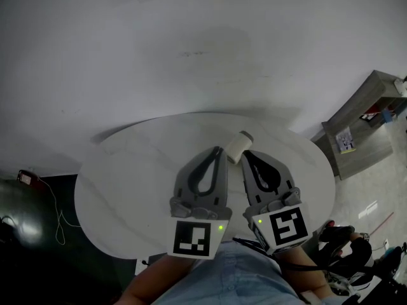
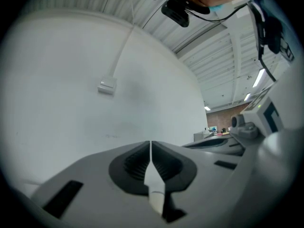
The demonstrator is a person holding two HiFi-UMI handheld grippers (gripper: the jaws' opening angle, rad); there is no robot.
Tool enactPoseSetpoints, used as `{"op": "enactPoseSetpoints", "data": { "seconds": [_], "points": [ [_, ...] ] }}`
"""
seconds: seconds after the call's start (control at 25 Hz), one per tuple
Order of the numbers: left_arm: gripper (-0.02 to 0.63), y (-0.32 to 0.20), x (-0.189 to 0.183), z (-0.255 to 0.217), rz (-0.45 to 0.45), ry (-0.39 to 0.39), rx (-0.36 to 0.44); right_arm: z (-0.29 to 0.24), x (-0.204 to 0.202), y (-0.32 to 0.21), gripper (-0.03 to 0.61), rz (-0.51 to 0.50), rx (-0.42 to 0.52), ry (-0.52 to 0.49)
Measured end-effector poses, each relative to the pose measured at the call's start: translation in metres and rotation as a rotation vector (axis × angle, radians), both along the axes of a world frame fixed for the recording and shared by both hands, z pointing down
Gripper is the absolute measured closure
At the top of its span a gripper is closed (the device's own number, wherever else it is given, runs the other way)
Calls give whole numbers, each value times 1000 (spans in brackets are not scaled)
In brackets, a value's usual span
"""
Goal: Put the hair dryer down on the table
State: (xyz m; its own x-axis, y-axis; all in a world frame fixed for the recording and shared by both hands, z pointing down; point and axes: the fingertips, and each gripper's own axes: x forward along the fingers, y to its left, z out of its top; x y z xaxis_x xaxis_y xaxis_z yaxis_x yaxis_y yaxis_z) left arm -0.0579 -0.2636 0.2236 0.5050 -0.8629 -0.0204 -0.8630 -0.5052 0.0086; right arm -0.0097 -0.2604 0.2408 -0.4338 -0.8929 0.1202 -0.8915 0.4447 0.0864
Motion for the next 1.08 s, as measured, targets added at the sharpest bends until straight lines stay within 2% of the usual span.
{"op": "enactPoseSetpoints", "data": {
  "seconds": [0.84, 1.08],
  "points": [
    [597, 4, 3, -2, -28, -5, 2, -3, 4, 4, 569, -28, 33, 1],
    [597, 6, 5, -2, -28, -11, 5, -3, 7, 5, 569, -14, 13, -3]
  ]
}}
